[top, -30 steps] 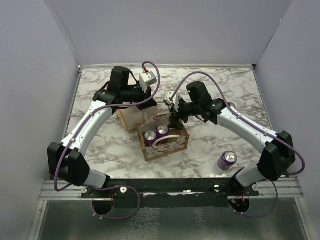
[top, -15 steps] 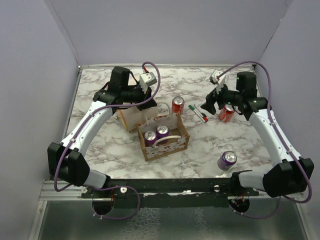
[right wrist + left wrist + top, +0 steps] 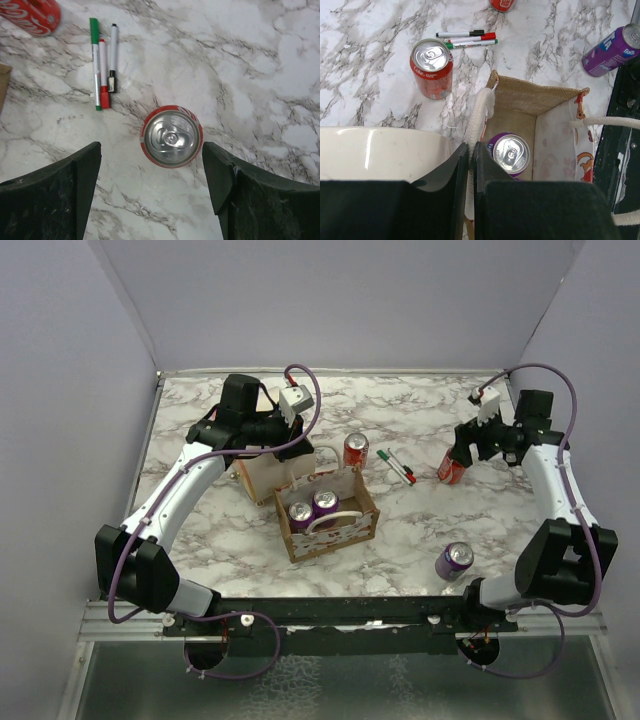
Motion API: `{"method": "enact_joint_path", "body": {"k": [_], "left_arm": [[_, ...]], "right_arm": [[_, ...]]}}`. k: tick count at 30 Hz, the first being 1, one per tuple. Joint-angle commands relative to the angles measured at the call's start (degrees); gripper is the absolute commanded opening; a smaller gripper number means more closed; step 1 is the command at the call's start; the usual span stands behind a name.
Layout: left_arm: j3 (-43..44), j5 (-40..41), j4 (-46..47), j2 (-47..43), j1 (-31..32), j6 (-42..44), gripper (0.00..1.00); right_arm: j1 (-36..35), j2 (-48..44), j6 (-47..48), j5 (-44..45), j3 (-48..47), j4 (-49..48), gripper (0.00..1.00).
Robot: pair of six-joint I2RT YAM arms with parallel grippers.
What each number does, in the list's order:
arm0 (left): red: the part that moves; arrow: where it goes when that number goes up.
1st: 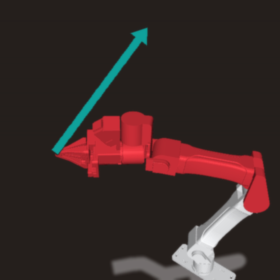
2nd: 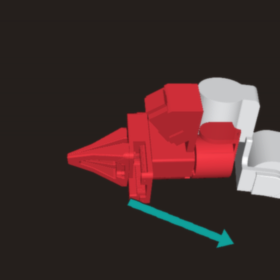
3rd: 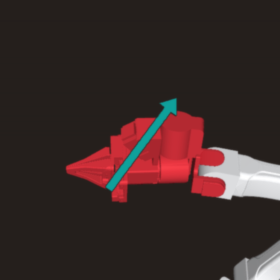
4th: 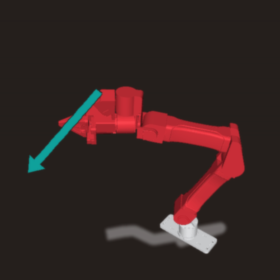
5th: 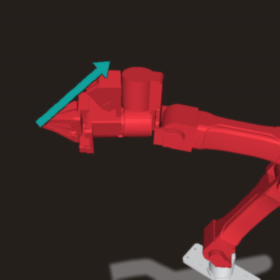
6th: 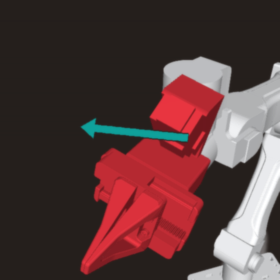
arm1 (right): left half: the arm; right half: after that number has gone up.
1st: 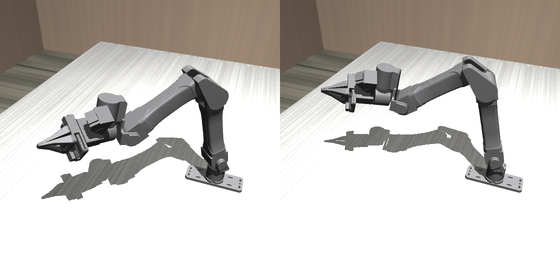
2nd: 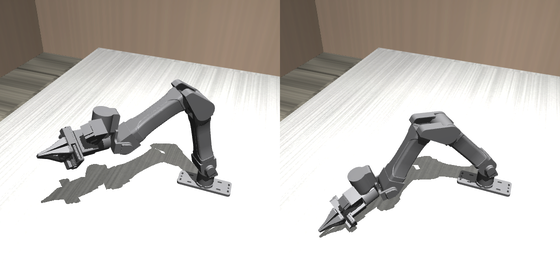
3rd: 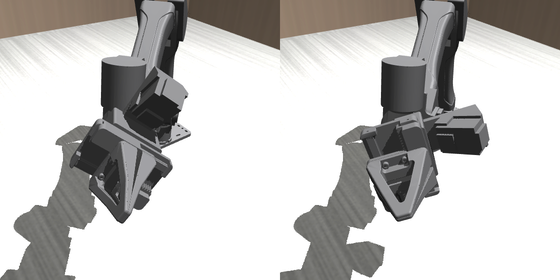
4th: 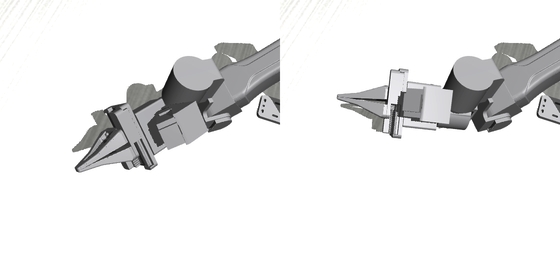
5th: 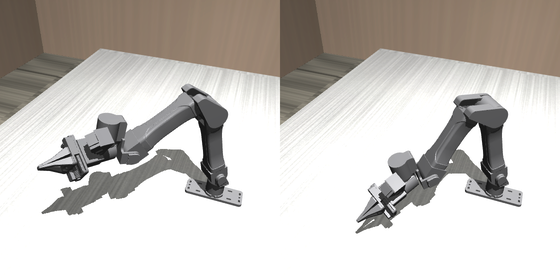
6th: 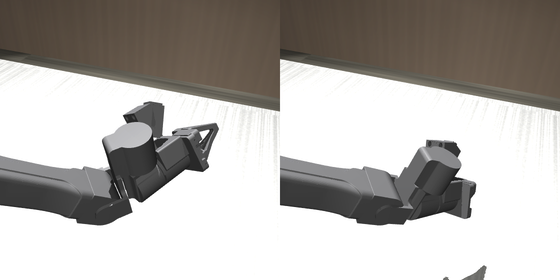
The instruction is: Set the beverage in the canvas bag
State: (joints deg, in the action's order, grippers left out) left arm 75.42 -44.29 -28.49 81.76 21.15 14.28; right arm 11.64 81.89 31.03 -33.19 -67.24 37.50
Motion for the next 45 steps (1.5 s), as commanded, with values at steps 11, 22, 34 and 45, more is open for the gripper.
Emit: {"method": "enact_joint_path", "body": {"k": [11,22,34,45], "left_arm": [[-0.7,-0.1,-0.3,-1.9,0.5,0.7,0.0],[-0.4,-0.2,-0.4,-1.7,0.5,0.4,0.0],[-0.5,-0.4,-0.4,-1.7,0.6,0.6,0.0],[-0.6,-0.4,-0.5,-2.0,0.7,0.8,0.0]], "right_arm": [[0.8,8.4,2.0,5.7,-1.4,-0.6,0.88],[0.8,12.3,1.5,2.9,-2.3,-0.1,0.82],[0.8,13.2,0.9,2.4,-2.7,-0.3,0.76],[0.8,13.1,0.8,2.3,-2.4,-0.6,0.73]]}}
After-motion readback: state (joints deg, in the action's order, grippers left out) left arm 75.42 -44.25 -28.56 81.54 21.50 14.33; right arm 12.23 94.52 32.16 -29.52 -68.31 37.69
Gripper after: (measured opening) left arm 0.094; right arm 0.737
